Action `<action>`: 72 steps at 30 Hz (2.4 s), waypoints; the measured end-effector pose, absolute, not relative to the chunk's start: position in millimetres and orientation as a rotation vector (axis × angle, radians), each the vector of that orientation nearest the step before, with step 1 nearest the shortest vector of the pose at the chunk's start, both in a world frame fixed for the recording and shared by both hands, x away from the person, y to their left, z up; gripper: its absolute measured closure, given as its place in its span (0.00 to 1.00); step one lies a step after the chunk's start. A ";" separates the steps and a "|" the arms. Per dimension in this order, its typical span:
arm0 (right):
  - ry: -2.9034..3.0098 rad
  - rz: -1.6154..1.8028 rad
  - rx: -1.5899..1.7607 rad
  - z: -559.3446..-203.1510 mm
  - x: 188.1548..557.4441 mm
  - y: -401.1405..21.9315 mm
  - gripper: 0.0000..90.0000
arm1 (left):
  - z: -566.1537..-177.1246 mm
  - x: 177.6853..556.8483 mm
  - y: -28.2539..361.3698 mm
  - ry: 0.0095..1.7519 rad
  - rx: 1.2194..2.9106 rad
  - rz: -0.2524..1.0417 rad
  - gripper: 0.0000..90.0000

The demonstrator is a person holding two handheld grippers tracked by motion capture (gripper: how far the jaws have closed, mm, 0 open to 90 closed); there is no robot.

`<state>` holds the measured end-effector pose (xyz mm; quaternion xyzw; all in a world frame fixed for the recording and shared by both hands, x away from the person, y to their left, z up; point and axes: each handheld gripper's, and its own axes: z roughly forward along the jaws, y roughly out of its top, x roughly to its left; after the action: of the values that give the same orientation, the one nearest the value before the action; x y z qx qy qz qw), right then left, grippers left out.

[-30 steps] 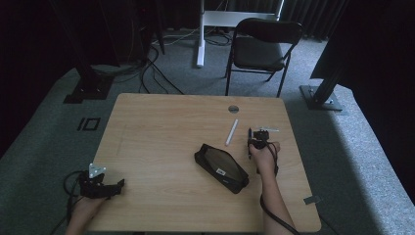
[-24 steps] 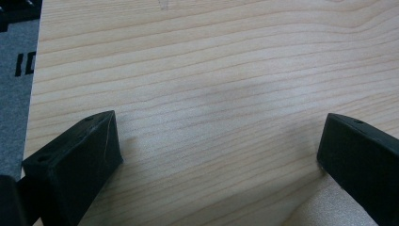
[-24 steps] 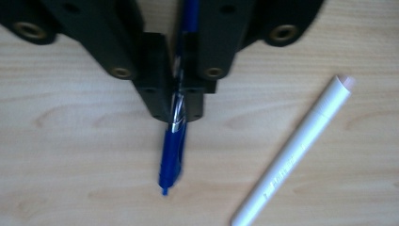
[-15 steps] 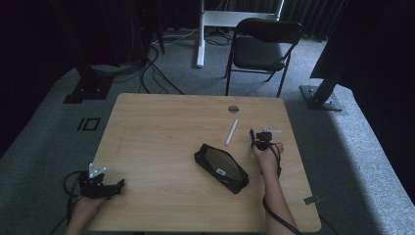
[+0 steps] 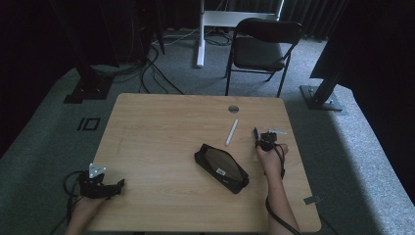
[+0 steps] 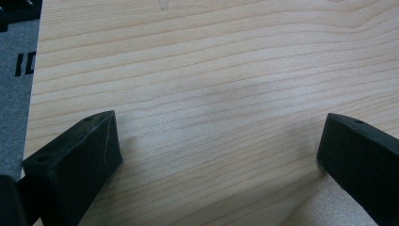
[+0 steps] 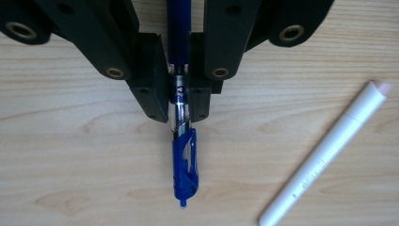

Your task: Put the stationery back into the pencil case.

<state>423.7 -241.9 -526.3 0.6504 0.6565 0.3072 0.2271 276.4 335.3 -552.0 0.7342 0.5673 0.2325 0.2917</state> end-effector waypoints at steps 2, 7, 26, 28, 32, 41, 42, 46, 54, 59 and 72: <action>1.815 0.854 1.776 -521.2 422.1 -242.0 0.88 | -552.0 276.4 335.3 1.512 1.957 0.620 0.00; 1.827 0.880 1.751 -510.5 418.2 -241.7 0.88 | -552.0 276.4 335.3 1.512 1.957 0.620 0.00; 1.866 0.958 1.685 -489.8 405.6 -236.6 0.88 | -552.0 276.4 335.3 1.512 1.957 0.620 0.00; 1.869 0.963 1.678 -487.3 404.0 -235.4 0.88 | -552.0 276.4 335.3 1.512 1.957 0.620 0.00; 1.884 0.989 1.658 -481.3 400.4 -232.4 0.88 | -552.0 276.4 335.3 1.512 1.957 0.620 0.00; 1.914 1.038 1.605 -467.5 393.4 -223.2 0.88 | -552.0 276.4 335.3 1.512 1.957 0.620 0.00; 1.919 1.039 1.600 -466.3 392.5 -221.8 0.88 | -552.0 276.4 335.3 1.512 1.957 0.620 0.00; 1.939 1.053 1.575 -462.5 388.7 -216.6 0.88 | -552.0 276.4 335.3 1.512 1.957 0.620 0.00; 1.973 1.092 1.530 -453.1 380.1 -207.6 0.88 | -552.0 276.4 335.3 1.512 1.957 0.620 0.00; 1.994 1.136 1.498 -446.5 372.8 -200.4 0.88 | -552.0 276.4 335.3 1.512 1.957 0.620 0.00; 2.053 1.205 1.421 -435.0 355.3 -183.6 0.88 | -552.1 276.4 335.3 1.513 1.956 0.620 0.00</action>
<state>355.3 -183.6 -435.0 0.5038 0.7280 0.4272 0.1838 276.4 335.3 -552.1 0.7340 0.5675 0.2327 0.2918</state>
